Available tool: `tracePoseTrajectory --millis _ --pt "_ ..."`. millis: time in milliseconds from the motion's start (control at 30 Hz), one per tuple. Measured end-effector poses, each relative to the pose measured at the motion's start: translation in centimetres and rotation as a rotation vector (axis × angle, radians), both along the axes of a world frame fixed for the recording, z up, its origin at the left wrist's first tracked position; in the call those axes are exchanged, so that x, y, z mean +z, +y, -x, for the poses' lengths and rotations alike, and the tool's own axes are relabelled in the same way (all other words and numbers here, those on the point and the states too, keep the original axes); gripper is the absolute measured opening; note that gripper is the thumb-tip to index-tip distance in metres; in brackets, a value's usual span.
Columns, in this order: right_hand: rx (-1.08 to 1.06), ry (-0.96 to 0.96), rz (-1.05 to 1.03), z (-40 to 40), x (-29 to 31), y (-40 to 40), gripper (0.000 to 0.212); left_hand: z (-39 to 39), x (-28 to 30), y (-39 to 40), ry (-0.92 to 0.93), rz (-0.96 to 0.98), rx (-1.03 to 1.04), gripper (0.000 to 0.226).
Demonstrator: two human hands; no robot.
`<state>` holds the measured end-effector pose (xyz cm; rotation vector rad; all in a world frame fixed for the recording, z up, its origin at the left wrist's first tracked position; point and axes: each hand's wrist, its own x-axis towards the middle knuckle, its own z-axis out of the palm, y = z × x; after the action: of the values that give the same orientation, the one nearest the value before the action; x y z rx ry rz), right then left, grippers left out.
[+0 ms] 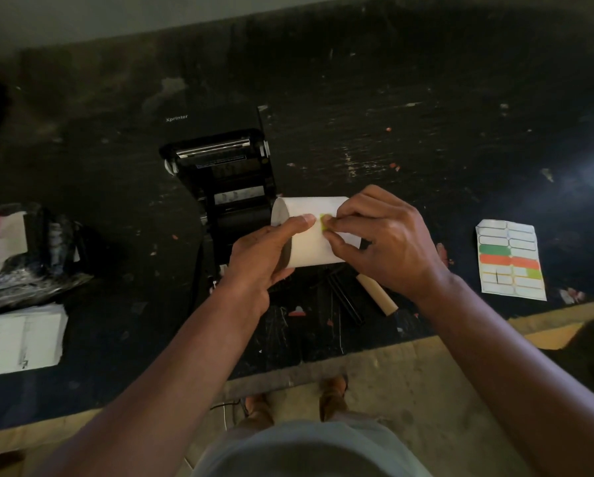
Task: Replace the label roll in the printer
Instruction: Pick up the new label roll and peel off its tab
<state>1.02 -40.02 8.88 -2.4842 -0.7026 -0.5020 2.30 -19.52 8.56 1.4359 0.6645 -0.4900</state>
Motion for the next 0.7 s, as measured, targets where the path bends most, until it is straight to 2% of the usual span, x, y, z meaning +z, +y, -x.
tracePoseTrajectory --millis 267,467,567,700 --pt "-0.018 -0.01 0.003 0.2 0.1 0.3 0.016 0.1 0.0 -0.3 -0.037 -0.021 0.011 0.035" --pt "-0.014 -0.004 -0.005 0.2 0.0 0.4 0.015 0.3 -0.1 -0.4 -0.018 -0.017 0.026 0.039" --pt "-0.07 0.065 -0.131 0.4 0.0 0.2 0.018 0.4 -0.1 -0.5 -0.013 0.014 0.046 0.032" --pt "-0.282 0.234 -0.469 1.6 0.5 1.0 0.015 0.9 0.1 -0.7 -0.052 0.105 0.074 0.02"
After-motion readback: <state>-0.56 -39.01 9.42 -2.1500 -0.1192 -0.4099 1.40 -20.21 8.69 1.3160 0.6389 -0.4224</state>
